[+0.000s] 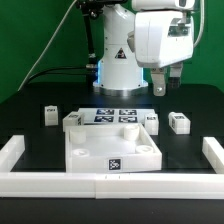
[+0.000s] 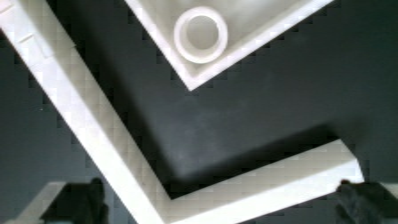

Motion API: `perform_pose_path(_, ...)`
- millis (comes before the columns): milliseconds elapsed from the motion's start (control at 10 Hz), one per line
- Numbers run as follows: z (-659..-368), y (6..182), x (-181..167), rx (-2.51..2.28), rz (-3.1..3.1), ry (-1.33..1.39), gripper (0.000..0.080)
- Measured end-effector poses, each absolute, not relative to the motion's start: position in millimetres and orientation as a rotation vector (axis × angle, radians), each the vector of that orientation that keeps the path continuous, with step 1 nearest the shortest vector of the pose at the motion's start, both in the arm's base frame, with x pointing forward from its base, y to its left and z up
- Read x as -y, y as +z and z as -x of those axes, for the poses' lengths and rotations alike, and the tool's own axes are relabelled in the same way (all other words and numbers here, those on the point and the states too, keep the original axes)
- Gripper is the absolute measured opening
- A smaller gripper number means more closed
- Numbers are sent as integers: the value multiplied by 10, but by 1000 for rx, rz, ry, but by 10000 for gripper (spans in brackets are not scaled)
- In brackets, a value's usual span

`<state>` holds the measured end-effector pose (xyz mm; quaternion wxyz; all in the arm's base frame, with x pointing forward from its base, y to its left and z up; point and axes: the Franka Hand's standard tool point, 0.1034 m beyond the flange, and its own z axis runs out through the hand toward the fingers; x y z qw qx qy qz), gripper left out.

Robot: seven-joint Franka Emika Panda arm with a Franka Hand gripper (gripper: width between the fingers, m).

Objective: Assemble one leg

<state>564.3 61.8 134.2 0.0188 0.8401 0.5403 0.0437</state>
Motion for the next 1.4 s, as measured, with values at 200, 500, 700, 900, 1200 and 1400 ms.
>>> perform_pose_path(200,-5645,1343,-615,-1677,-2608,137,650)
perform_pose_path(500,-5642,1333,-613,-1678,-2608,134,650)
perform_pose_path(700,-5630,1319,-603,-1709,-2581,139,650)
perform_pose_path(900,-5400,1202,-511,-1868,-2455,143,650)
perform_pose_path(1200,-5173,1108,-336,-2097,-2260,80,650)
perform_pose_path(1400,-5073,1008,-185,-2141,-2232,46,650)
